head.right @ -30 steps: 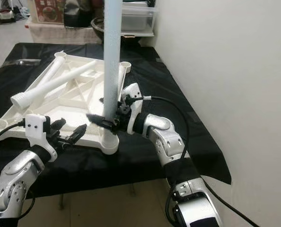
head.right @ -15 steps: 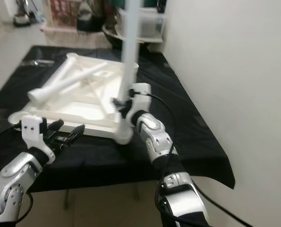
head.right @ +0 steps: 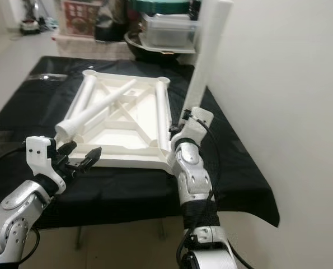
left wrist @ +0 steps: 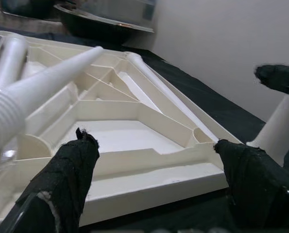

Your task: Building children table

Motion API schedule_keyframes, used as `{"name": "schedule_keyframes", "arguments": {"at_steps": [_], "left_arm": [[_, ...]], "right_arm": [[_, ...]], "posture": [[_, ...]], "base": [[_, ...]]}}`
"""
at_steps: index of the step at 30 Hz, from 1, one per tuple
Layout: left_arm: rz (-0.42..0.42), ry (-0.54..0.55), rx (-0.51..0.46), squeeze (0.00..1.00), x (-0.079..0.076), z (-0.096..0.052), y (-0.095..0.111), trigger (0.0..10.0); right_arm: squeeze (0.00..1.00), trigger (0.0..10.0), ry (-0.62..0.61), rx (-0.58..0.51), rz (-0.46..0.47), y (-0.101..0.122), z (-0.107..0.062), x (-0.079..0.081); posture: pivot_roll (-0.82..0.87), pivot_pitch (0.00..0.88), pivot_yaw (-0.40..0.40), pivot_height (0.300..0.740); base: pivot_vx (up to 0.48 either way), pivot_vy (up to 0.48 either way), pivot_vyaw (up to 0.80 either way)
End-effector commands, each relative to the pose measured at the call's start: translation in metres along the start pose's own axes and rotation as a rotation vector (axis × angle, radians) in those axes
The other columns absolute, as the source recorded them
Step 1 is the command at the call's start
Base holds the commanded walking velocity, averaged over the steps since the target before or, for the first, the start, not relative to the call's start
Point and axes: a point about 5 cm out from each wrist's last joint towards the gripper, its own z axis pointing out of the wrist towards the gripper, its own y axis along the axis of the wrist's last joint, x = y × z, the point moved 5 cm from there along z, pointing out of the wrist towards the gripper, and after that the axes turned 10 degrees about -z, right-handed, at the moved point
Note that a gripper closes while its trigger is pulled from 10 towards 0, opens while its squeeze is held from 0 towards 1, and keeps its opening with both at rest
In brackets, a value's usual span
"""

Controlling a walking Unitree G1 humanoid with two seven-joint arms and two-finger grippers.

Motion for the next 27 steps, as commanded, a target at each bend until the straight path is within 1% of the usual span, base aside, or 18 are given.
{"name": "schedule_keyframes", "arguments": {"at_steps": [1,2,3,4,5,6,7,8,11,15,16,17,18,20,21,23,24,27], "left_arm": [[0.007,-0.003,0.023,0.0,0.001,-0.001,-0.003,10.0],[0.007,-0.003,0.023,0.0,0.001,-0.001,-0.003,10.0],[0.013,-0.002,0.023,0.0,0.001,-0.001,-0.003,10.0],[0.001,-0.003,0.02,0.0,0.001,-0.001,-0.003,10.0],[-0.007,-0.005,0.018,0.0,0.0,0.0,-0.003,10.0],[-0.012,-0.007,0.017,0.0,0.0,0.0,-0.003,10.0],[-0.003,-0.008,0.02,0.0,-0.001,0.0,-0.004,10.0],[-0.003,-0.008,0.02,0.0,-0.001,0.0,-0.004,10.0],[-0.015,-0.006,0.018,0.0,0.0,0.001,-0.004,10.0],[-0.012,-0.009,0.017,0.0,-0.002,0.002,-0.004,10.0],[-0.002,-0.008,0.02,0.0,-0.002,0.002,-0.005,10.0],[-0.008,-0.007,0.019,0.0,-0.002,0.002,-0.005,10.0],[-0.007,-0.007,0.022,0.0,-0.002,0.001,-0.005,10.0],[-0.001,-0.008,0.025,0.0,-0.002,0.0,-0.006,10.0],[-0.003,-0.008,0.025,0.0,-0.002,0.0,-0.005,10.0],[-0.011,-0.008,0.023,0.0,-0.001,0.0,-0.005,10.0],[-0.016,-0.008,0.021,0.0,-0.001,0.0,-0.005,10.0],[-0.021,-0.012,0.019,0.0,-0.002,0.0,-0.004,10.0]], "right_arm": [[0.97,10.0,0.282,-0.082,0.037,0.026,0.0,0.04],[0.97,10.0,0.282,-0.082,0.037,0.026,0.0,0.04],[0.97,10.0,0.376,-0.102,0.046,0.033,-0.003,0.051],[0.0,10.0,0.573,-0.17,-0.004,0.044,-0.018,0.069],[0.0,10.0,0.771,-0.218,-0.071,0.047,-0.039,0.085],[0.0,10.0,0.903,-0.241,-0.117,0.046,-0.055,0.094],[0.0,10.0,1.063,-0.22,-0.159,0.038,-0.077,0.102],[0.0,10.0,1.063,-0.22,-0.159,0.038,-0.077,0.102],[0.0,10.0,1.244,-0.142,-0.24,0.011,-0.101,0.106],[0.0,10.0,1.249,-0.118,-0.274,-0.003,-0.1,0.109],[0.0,9.1,1.213,-0.115,-0.27,-0.006,-0.094,0.109],[0.0,4.0,1.141,-0.1,-0.265,-0.008,-0.081,0.108],[0.0,5.9,1.033,-0.075,-0.264,-0.011,-0.062,0.104],[0.0,5.9,0.996,-0.067,-0.271,-0.012,-0.056,0.102],[0.0,6.5,0.947,-0.063,-0.256,-0.011,-0.051,0.098],[0.0,6.5,0.932,-0.064,-0.239,-0.009,-0.049,0.096],[0.0,5.9,0.922,-0.064,-0.228,-0.008,-0.048,0.095],[0.0,5.9,0.918,-0.084,-0.22,-0.004,-0.05,0.093]], "posture": [[0.06,0.0,-0.105,0.74],[0.06,0.0,-0.105,0.74],[0.06,0.0,-0.105,0.74],[0.07,0.0,-0.106,0.74],[0.06,0.0,-0.106,0.74],[0.06,0.0,-0.106,0.74],[0.07,0.0,-0.107,0.74],[0.07,0.0,-0.107,0.74],[0.07,0.0,-0.11,0.74],[0.07,0.0,-0.111,0.74],[0.08,0.0,-0.114,0.74],[0.08,0.0,-0.113,0.74],[0.08,0.0,-0.111,0.74],[0.08,0.0,-0.111,0.74],[0.08,0.0,-0.112,0.74],[0.08,0.0,-0.112,0.74],[0.08,0.0,-0.112,0.74],[0.07,0.0,-0.108,0.74]], "base": [[0.0,0.0,0.0],[0.0,0.0,0.0],[0.0,0.0,0.0],[0.0,0.0,0.0],[0.0,0.0,0.0],[0.0,0.0,0.0],[0.0,0.0,0.0],[0.0,0.0,0.0],[0.0,0.0,0.0],[0.0,0.0,0.0],[0.0,0.0,0.0],[0.0,0.0,0.0],[0.0,0.0,0.0],[0.0,0.0,0.0],[0.0,0.0,0.0],[0.0,0.0,0.0],[0.0,0.0,0.0],[0.0,0.0,0.0]]}}
